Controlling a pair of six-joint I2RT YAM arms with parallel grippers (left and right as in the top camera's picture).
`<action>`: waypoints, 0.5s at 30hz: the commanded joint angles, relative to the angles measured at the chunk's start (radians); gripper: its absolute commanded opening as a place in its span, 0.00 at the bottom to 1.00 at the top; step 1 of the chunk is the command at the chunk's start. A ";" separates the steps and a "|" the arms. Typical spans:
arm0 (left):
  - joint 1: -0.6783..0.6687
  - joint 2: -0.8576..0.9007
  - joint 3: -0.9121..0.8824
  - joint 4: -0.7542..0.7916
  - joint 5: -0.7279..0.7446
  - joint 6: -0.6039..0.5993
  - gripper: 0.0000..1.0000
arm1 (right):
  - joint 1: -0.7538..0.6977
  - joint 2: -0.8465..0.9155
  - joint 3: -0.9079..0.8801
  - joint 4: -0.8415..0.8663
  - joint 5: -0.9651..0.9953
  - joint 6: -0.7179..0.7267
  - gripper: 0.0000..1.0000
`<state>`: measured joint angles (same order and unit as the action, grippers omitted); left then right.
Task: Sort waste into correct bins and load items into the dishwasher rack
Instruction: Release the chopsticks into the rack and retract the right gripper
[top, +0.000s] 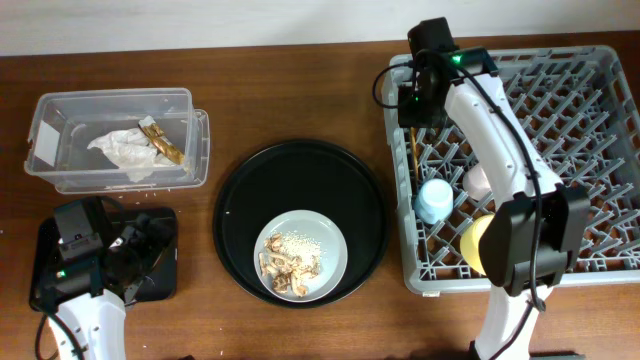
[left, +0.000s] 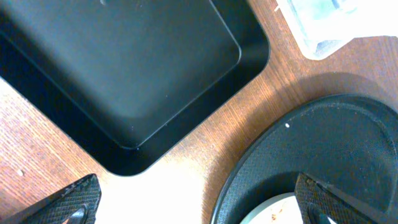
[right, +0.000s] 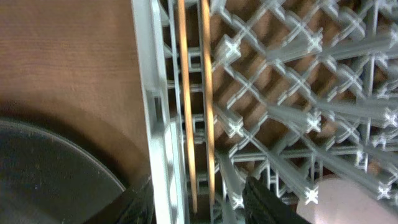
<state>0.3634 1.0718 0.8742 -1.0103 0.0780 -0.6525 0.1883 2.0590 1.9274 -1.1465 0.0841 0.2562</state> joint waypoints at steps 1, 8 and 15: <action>0.006 0.000 0.000 -0.001 0.004 -0.010 0.99 | -0.005 -0.147 -0.005 -0.074 -0.006 0.091 0.48; 0.006 0.000 0.000 -0.001 0.004 -0.010 0.99 | 0.066 -0.531 -0.014 -0.440 -0.021 0.098 0.47; 0.006 0.000 0.000 -0.001 0.004 -0.010 0.99 | 0.253 -0.880 -0.328 -0.450 0.138 0.322 0.61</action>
<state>0.3634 1.0718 0.8742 -1.0100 0.0780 -0.6525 0.4271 1.2419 1.6901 -1.6062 0.1242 0.4541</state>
